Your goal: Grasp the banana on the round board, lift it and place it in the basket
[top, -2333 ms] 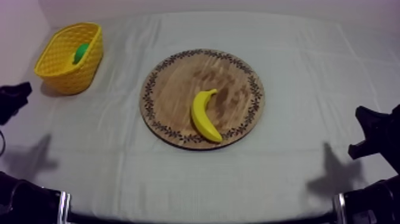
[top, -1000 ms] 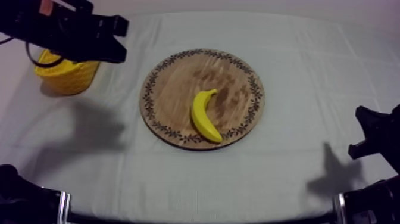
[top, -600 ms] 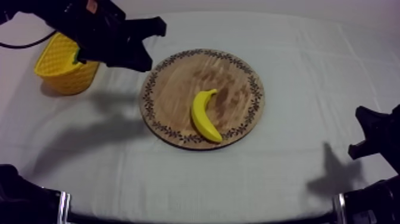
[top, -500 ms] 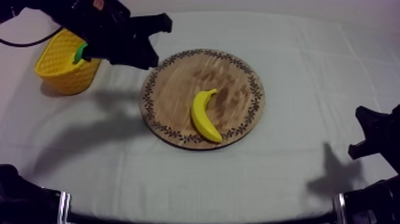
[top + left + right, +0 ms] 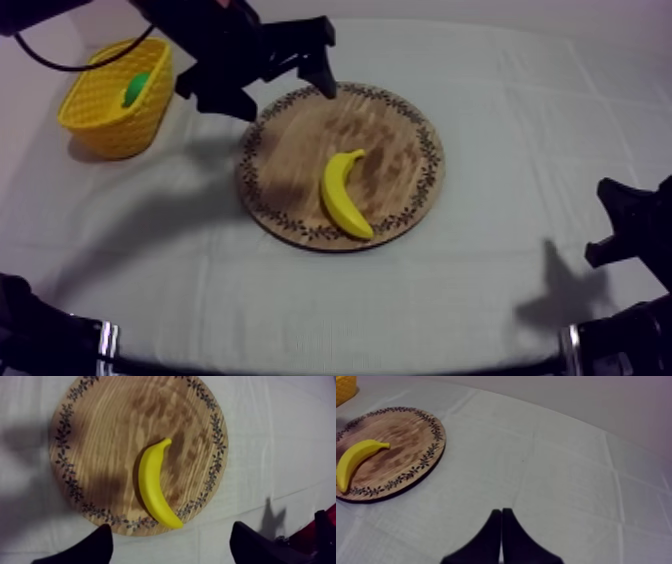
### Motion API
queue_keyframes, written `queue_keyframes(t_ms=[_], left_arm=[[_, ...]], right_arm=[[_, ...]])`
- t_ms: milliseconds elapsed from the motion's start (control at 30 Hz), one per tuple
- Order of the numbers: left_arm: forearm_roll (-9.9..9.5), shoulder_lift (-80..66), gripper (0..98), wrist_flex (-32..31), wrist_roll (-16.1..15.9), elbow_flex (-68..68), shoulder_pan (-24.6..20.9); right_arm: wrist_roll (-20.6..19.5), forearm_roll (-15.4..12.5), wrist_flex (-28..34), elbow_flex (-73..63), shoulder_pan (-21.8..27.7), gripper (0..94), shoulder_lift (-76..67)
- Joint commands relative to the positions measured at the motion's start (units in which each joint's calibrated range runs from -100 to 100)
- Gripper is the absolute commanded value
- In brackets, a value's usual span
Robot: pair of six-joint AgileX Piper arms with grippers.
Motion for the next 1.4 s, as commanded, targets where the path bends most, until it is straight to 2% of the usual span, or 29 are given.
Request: queue_keyframes(t_ms=[0, 400, 767, 1000, 1167, 1367], left_arm=[[0.47, 2.13, 92.9, 0.05, -0.13, -0.88, 0.07], [1.8, 14.16, 91.7, 0.11, 0.02, -3.99, 1.75], [2.92, 24.45, 88.2, 1.8, -2.94, -6.75, 1.36], [3.54, 30.75, 83.5, 3.77, -4.31, -11.1, 1.86], [3.64, 33.4, 75.6, 5.41, -4.4, -12.95, 2.23], [3.35, 34.9, 48.0, 7.59, -4.54, -14.39, 2.02]], right_arm=[[0.0, 0.01, 0.0, -0.03, 0.01, 0.3, 0.0], [0.0, 0.01, 0.0, -0.03, 0.01, 0.3, 0.0], [0.05, 0.01, 0.0, -0.03, 0.01, 0.3, 0.0], [1.52, 0.01, 0.0, -0.03, 0.01, 0.3, 0.0], [3.37, 0.01, 0.0, -0.03, 0.01, 0.3, 0.0], [4.5, 0.01, 0.0, -0.03, 0.01, 0.3, 0.0]])
